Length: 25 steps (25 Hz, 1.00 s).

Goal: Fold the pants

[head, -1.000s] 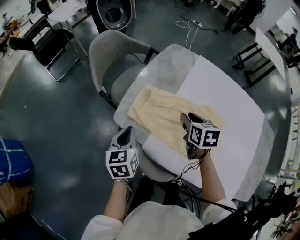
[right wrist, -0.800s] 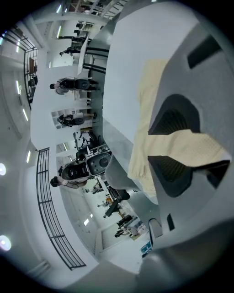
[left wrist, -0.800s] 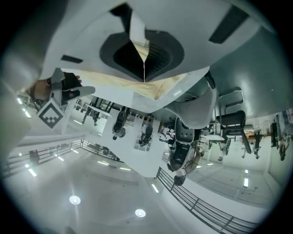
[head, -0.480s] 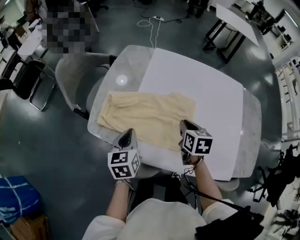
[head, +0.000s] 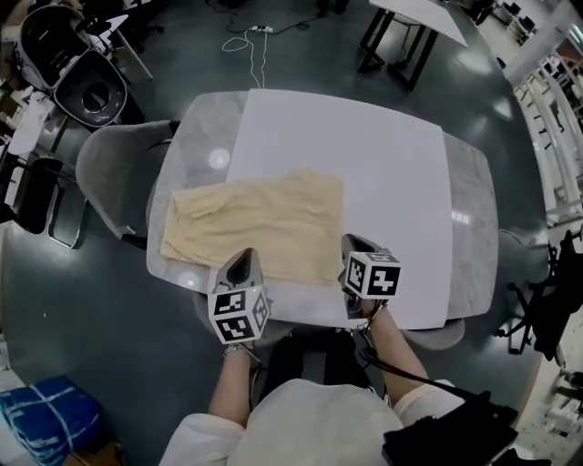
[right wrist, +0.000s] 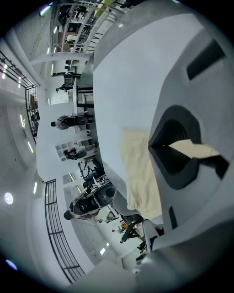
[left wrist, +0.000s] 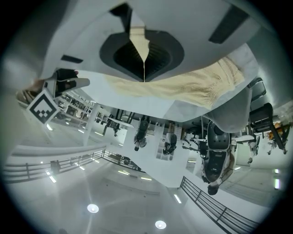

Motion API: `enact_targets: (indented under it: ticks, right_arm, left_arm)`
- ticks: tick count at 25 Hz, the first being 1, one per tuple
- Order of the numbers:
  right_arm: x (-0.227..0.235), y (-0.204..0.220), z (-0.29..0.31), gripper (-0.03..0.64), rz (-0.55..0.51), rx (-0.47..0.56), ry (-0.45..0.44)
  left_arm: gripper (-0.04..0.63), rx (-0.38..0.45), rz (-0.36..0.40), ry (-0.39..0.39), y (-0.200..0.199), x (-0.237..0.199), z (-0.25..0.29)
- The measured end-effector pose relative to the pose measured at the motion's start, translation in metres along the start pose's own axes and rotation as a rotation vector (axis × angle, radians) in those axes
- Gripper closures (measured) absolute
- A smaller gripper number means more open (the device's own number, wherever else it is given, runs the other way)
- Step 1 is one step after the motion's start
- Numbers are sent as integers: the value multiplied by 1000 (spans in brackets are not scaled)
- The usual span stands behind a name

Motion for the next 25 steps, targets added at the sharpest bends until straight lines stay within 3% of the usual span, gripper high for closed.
enact_targets:
  ticks: [14, 25]
  right_arm:
    - [35, 15, 79, 515, 106, -113, -33]
    - [33, 17, 92, 532, 4, -192, 19]
  left_arm:
    - [586, -46, -6, -82, 22, -20, 32]
    - [586, -56, -49, -105, 28, -24, 45]
Point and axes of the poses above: the fingertips, and each gripper's own axes: z forward along the fingers, x to its right, y out of its underside, the point moved 8 cm from there along -z, backward along the fingers
